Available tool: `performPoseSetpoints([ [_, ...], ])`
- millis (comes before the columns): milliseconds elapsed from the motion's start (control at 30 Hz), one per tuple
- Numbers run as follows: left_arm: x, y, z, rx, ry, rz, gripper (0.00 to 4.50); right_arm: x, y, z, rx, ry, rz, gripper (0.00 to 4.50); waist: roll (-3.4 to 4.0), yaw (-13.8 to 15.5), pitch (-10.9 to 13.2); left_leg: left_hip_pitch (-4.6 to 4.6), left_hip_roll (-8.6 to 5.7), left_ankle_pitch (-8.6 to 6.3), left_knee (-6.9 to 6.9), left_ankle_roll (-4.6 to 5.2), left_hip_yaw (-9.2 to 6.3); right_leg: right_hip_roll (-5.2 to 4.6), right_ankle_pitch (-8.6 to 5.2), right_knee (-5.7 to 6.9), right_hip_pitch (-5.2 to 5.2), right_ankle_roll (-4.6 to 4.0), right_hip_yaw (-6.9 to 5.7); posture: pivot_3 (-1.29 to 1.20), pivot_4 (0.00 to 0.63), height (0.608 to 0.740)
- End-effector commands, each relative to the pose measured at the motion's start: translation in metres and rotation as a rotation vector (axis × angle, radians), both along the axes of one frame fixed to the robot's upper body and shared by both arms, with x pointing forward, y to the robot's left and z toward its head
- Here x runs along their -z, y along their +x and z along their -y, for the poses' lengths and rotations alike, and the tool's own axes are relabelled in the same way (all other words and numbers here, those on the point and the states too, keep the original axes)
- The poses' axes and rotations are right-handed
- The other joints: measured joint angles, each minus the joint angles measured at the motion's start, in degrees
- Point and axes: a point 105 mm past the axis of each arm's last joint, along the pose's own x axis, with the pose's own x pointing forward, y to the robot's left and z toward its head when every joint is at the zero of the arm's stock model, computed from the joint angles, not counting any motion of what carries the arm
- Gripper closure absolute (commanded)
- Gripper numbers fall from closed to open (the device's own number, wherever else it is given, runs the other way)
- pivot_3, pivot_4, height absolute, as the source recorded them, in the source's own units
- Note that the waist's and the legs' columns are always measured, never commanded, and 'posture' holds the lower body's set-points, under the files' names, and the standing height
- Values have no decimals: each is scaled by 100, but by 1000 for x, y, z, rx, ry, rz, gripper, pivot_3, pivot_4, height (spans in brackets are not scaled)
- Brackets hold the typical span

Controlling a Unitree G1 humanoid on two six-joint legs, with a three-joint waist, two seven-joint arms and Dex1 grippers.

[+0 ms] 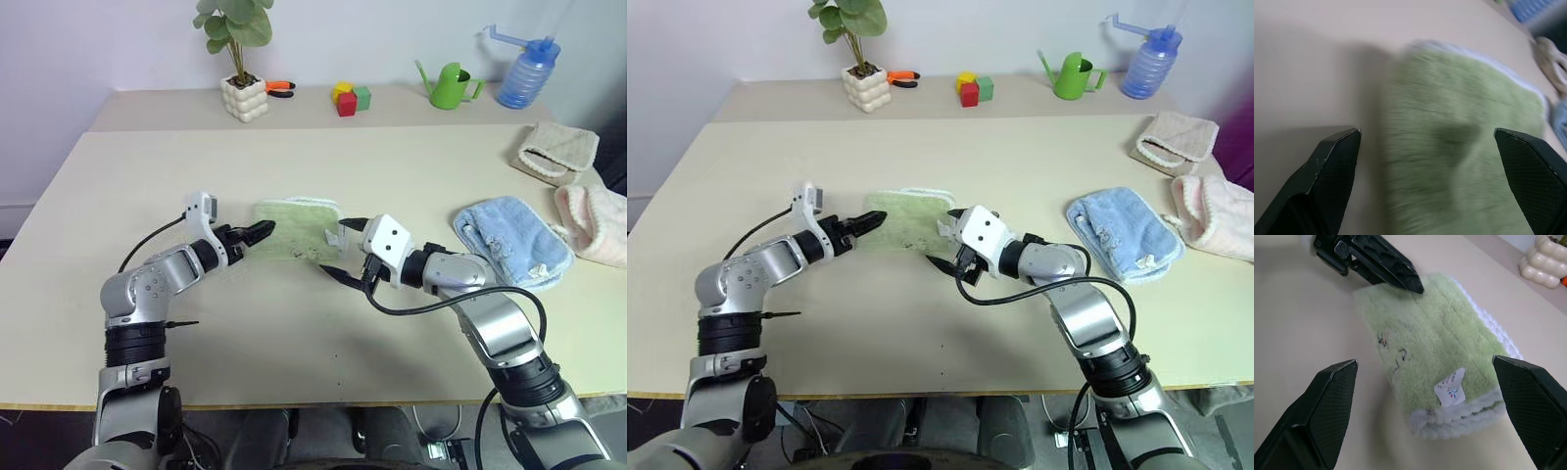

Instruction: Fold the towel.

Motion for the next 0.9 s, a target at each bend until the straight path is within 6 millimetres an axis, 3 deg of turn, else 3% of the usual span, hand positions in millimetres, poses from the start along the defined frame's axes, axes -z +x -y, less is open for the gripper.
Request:
performPoseSetpoints([
  [33, -1, -2, 21, 86, -5, 8, 565, -9, -2, -1, -2, 5, 57, 0, 0, -1, 0, 0, 0, 0, 0, 0, 0, -1, 0, 0, 0, 0, 0, 0, 150, 732],
  [100, 0, 1, 22, 68, -20, 5, 1295, -10, -2, 0, 5, 8, 62, 0, 0, -2, 0, 0, 0, 0, 0, 0, 0, -1, 0, 0, 0, 0, 1, 0, 150, 732],
  [300, -6, 7, 25, 20, -111, 15, 4366, -7, -3, 1, 17, 4, 66, 0, 0, -1, 0, 0, 0, 0, 0, 0, -1, 0, 0, 0, -1, 0, 1, 0, 150, 732],
  [400, -8, 7, 25, 4, -121, 29, 4445, -7, -2, 1, 20, 3, 69, 0, 0, -1, 0, 0, 0, 0, 1, 0, 0, -1, 0, 0, 0, 0, 1, 0, 150, 732],
  [500, -26, 15, 11, -99, -135, 143, 4445, -8, -2, 0, 20, 5, 72, 0, -1, 0, 1, 0, 0, 0, 1, 0, 0, -1, 0, 0, -1, 0, 1, 0, 150, 732],
  [600, -56, 37, -51, -443, -195, 264, 4445, -9, 0, 1, 20, 1, 78, 0, -5, -6, 3, 0, 1, 1, 1, -2, 0, -1, 0, 0, -1, -1, 1, 0, 150, 732],
  [733, -76, 36, -129, -843, -210, 356, 4445, -9, 0, 1, 18, 1, 82, 0, -7, -33, 4, -1, 6, 3, -3, -7, 1, 3, 1, 1, -6, -2, 2, 0, 150, 732],
  [833, -57, 22, -182, -1121, -302, 265, 4445, -8, 0, -1, 11, 3, 83, 0, -7, -1, 4, -1, 1, 2, -5, -5, 3, -1, 1, -4, -6, -1, 3, 0, 150, 732],
  [900, -37, 14, -197, -1202, -306, 185, 4445, -7, 1, -3, 5, 2, 84, 0, -10, 8, 2, -1, -1, 2, -3, -5, 2, -3, 1, -4, -4, 0, 2, 0, 150, 732],
])
